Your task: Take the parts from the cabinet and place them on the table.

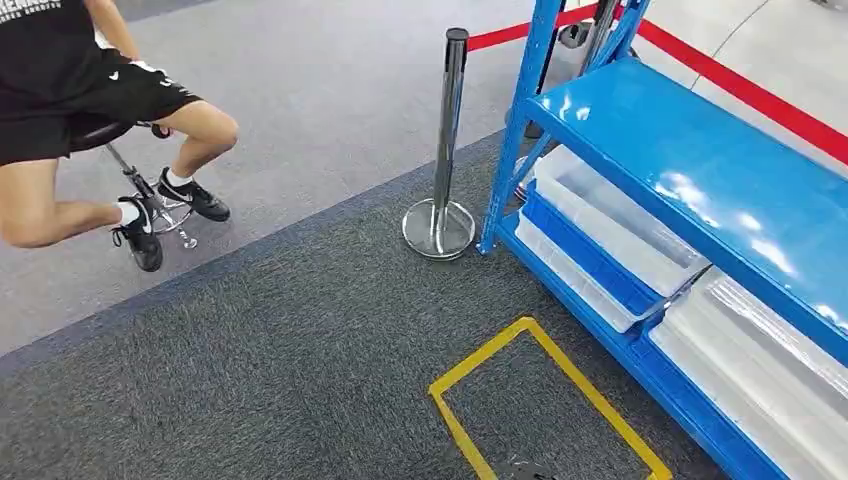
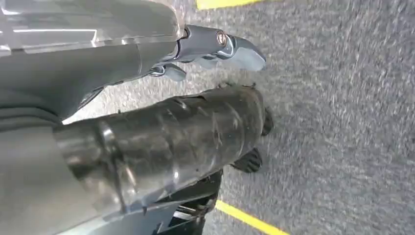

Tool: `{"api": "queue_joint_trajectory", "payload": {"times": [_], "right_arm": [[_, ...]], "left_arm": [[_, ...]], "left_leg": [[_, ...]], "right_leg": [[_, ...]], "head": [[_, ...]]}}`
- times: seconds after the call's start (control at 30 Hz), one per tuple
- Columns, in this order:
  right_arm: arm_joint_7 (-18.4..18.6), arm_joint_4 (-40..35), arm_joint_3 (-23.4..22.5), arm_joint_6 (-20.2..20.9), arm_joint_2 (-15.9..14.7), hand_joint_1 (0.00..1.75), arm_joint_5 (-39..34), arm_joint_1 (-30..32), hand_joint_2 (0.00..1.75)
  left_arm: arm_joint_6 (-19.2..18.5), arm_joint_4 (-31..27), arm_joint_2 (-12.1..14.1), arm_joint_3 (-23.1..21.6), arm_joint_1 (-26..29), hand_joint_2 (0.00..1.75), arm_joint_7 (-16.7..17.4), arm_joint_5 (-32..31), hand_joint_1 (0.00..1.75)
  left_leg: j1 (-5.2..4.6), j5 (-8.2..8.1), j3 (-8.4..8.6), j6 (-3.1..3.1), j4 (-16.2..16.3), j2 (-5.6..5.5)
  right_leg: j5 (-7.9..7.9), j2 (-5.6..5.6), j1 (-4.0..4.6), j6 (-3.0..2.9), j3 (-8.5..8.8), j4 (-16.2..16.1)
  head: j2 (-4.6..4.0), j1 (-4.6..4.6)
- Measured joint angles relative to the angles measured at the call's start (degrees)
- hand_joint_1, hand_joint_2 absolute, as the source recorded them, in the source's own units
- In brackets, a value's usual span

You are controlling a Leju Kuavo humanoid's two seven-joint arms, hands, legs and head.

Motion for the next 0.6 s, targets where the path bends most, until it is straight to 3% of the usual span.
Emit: {"api": "queue_joint_trajectory", "payload": {"times": [0.03, 0.07, 0.1, 0.13, 0.17, 0.2, 0.27, 0.3, 0.37, 0.43, 0.47, 0.5, 0.53, 0.6], "right_arm": [[0.0, 0.0, 0.0, 0.0, 0.0, 0.0, 0.0, -0.2, 0.0], [0.0, 0.0, 0.0, 0.0, 0.0, 0.0, 0.0, -0.4, 0.0], [0.0, 0.0, 0.0, 0.0, 0.0, 0.0, 0.0, -0.4, 0.0], [0.0, 0.0, 0.0, 0.0, 0.0, 0.0, 0.0, -0.3, 0.0], [0.0, 0.0, 0.0, 0.0, 0.0, 0.0, 0.0, -0.2, 0.0], [0.0, 0.0, 0.0, 0.0, -0.1, 0.0, 0.0, -0.1, 0.0], [0.0, 0.0, 0.0, 0.0, -0.2, 0.0, 0.0, -0.2, 0.0], [0.0, 0.0, 0.0, 0.0, -0.1, 0.0, 0.0, -0.3, 0.0], [0.0, 0.0, 0.0, 0.0, -0.2, 0.0, 0.0, -0.2, 0.0], [0.0, 0.0, 0.0, 0.0, -0.2, 0.0, 0.0, -0.1, 0.0], [0.1, 0.0, 0.0, 0.0, -0.2, 0.0, 0.0, -0.1, 0.0], [0.1, 0.0, 0.0, 0.0, -0.2, 0.0, 0.0, -0.2, 0.0], [0.1, 0.0, 0.0, 0.0, -0.2, 0.0, 0.0, -0.3, 0.0], [0.1, 0.0, 0.0, 0.0, -0.2, 0.0, 0.0, -0.5, 0.0]], "left_arm": [[0.0, 0.0, 0.0, 0.0, 0.1, 0.0, 0.0, 0.0, 0.0], [0.0, 0.0, 0.0, 0.0, 0.3, 0.0, 0.0, 0.0, 0.0], [0.0, 0.0, 0.0, 0.0, 0.3, 0.0, 0.0, 0.0, 0.0], [0.0, 0.0, 0.0, 0.0, 0.4, 0.0, 0.0, 0.0, 0.0], [0.0, 0.0, 0.0, 0.0, 0.3, 0.0, 0.0, 0.0, 0.0], [0.0, 0.0, 0.0, 0.0, 0.3, 0.0, 0.0, 0.0, 0.0], [0.0, 0.0, -0.2, 0.0, 0.3, 0.0, 0.0, 0.0, 0.0], [0.0, 0.0, -0.1, -0.1, 0.3, 0.0, 0.0, 0.0, 0.0], [0.0, 0.0, 0.0, -0.1, 0.2, 0.0, 0.0, 0.0, 0.0], [0.0, 0.0, -0.1, -0.1, 0.0, 0.0, 0.0, 0.0, 0.0], [0.0, 0.0, -0.2, -0.2, -0.2, 0.0, 0.0, 0.0, 0.0], [0.0, 0.0, -0.2, -0.2, -0.2, 0.0, 0.0, 0.0, 0.0], [0.0, 0.0, -0.2, -0.2, -0.2, 0.0, 0.0, 0.0, 0.0], [-0.1, 0.0, -0.2, -0.2, 0.1, 0.0, 0.0, 0.3, 0.0]], "left_leg": [[-0.1, 0.07, 0.05, 0.09, -0.1, 0.78], [-0.17, 0.01, -0.03, 0.12, 0.0, 1.6], [-0.2, -0.09, -0.06, 0.13, 0.0, 2.39], [-0.18, -0.2, -0.05, 0.08, 0.1, 3.14], [-0.09, -0.39, 0.02, -0.07, 0.2, 3.76], [0.1, -0.66, 0.12, -0.35, 0.4, 4.35], [0.46, -1.48, 0.3, -1.05, 1.3, 5.45], [0.18, -1.93, 0.18, -1.66, 1.6, 5.84], [-0.22, -2.46, 0.33, -2.44, 2.2, 6.47], [0.07, -2.7, 0.81, -3.0, 2.1, 7.4], [0.43, -3.3, 0.63, -3.42, 2.3, 6.73], [0.64, -4.5, 0.29, -3.47, 3.7, 4.29], [0.69, -6.58, -1.33, -3.43, 7.3, 2.72], [0.57, -10.49, -6.09, -3.37, 16.7, 1.83]], "right_leg": [[-2.13, -1.45, -0.04, 0.18, -1.68, 3.3], [-4.3, -2.14, -0.14, 0.39, -3.9, 7.9], [-5.84, -2.45, -0.34, 0.64, -5.84, 11.9], [-6.3, -2.59, -0.62, 0.94, -7.13, 14.6], [-5.27, -2.74, -0.92, 1.26, -6.95, 14.3], [-3.1, -3.02, -1.2, 1.55, -5.38, 11.2], [1.73, -4.94, -1.67, 2.11, -0.02, 1.1], [0.61, -7.05, -1.15, 2.14, 0.87, -0.9], [0.85, -5.61, -0.99, 0.61, 0.51, -0.7], [0.62, -4.54, -0.8, -0.15, 0.42, -0.5], [0.79, -3.94, -1.02, -0.69, 0.68, -0.9], [0.81, -3.57, -0.99, -1.0, 0.77, -1.0], [0.82, -3.1, -0.94, -1.26, 0.77, -1.0], [0.77, -1.85, -0.6, -1.6, 0.77, -1.0]], "head": [[0.0, -0.07], [0.0, -0.02], [0.0, -0.09], [0.0, -0.05], [0.0, -0.02], [0.0, -0.07], [0.0, -0.04], [0.0, 0.04], [0.0, -0.02], [0.0, 0.0], [0.0, -0.02], [-0.02, -0.02], [0.0, -0.02], [-0.02, -0.04]]}}
